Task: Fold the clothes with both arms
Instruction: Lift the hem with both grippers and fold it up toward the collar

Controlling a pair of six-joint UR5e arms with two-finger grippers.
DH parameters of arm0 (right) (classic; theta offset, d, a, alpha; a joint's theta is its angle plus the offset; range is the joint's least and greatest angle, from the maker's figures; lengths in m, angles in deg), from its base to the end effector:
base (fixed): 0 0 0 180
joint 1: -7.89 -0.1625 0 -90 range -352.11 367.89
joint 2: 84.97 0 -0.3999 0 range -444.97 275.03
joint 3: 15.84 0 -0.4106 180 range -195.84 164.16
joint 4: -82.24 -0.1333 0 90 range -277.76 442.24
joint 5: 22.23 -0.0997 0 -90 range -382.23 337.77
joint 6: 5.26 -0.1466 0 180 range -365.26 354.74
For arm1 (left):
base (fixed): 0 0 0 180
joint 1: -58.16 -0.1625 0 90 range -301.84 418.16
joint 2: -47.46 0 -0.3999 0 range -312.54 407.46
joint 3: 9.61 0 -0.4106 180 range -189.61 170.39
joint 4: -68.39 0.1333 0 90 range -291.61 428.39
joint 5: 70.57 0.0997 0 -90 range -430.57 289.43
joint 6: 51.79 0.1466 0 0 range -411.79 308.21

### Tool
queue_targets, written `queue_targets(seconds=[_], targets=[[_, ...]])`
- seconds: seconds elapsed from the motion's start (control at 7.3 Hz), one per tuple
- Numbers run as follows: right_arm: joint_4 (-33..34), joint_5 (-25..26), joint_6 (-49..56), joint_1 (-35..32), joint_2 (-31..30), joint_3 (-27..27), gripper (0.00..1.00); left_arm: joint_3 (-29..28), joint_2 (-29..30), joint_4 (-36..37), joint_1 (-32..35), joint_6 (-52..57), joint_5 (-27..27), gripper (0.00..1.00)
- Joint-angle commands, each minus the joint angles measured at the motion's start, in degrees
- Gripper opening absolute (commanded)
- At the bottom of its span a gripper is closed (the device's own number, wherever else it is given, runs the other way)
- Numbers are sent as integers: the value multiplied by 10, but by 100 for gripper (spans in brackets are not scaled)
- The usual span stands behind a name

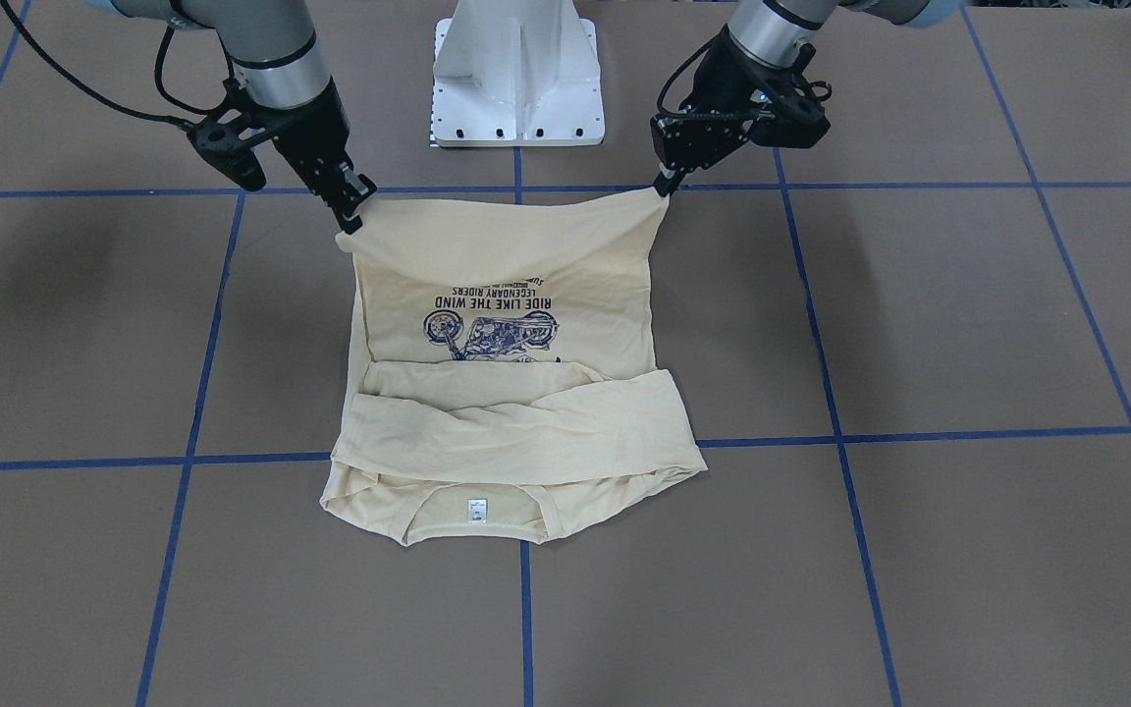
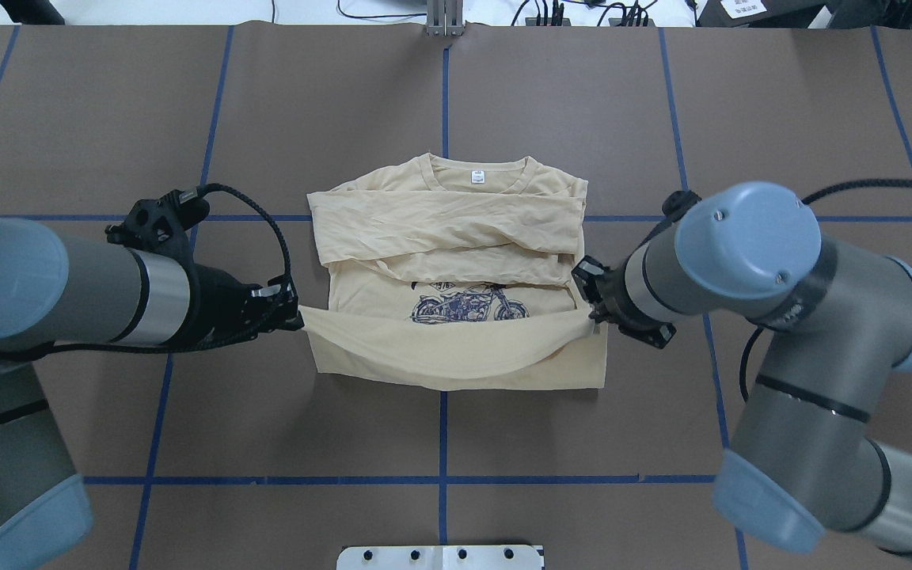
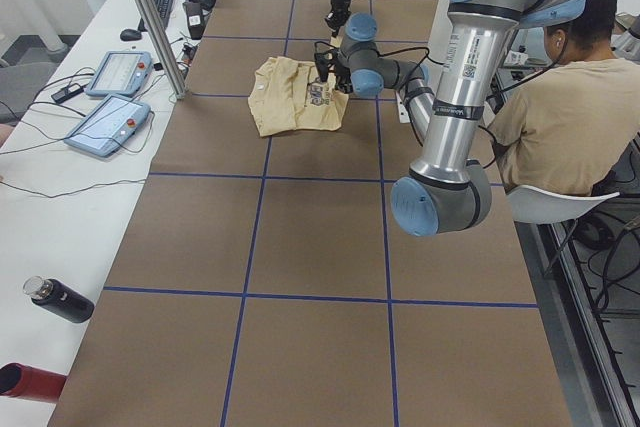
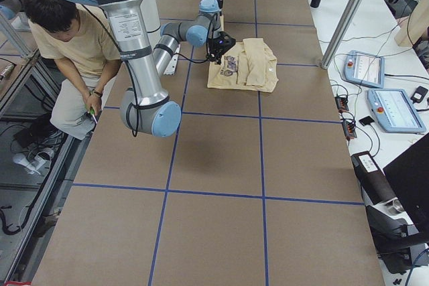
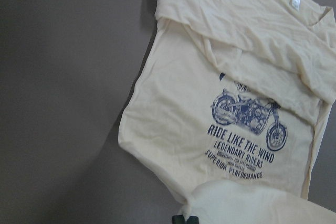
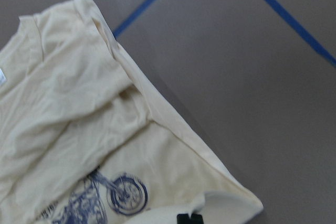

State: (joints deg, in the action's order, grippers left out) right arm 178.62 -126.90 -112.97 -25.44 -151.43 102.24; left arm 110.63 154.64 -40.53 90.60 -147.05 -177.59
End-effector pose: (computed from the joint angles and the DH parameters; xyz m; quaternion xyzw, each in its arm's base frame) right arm -0.4364 -0.4021 0.2363 -0.0649 -0.3939 0.3501 0.8474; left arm 0.4278 -0.3790 0.2072 0.0067 0.5551 -0.1908 0.8096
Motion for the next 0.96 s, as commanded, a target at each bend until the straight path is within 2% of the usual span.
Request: queue_targets(seconds=[0.0, 0.14, 0.41, 0.55, 0.69, 0.82], targets=[[7, -26, 105, -84, 66, -100, 0, -71, 47, -9, 58, 34, -2, 0], [7, -55, 119, -114, 96, -135, 0, -85, 49, -10, 72, 48, -1, 0], [-21, -56, 159, -138, 191, -295, 0, -168, 98, -43, 101, 67, 0, 0], [-90, -57, 165, -152, 209, -365, 0, -229, 118, -81, 102, 67, 2, 0], [-152, -56, 172, -152, 236, -460, 0, -308, 143, -155, 114, 67, 3, 0], [-176, -56, 176, -151, 268, -524, 0, -375, 163, -211, 114, 66, 7, 0]])
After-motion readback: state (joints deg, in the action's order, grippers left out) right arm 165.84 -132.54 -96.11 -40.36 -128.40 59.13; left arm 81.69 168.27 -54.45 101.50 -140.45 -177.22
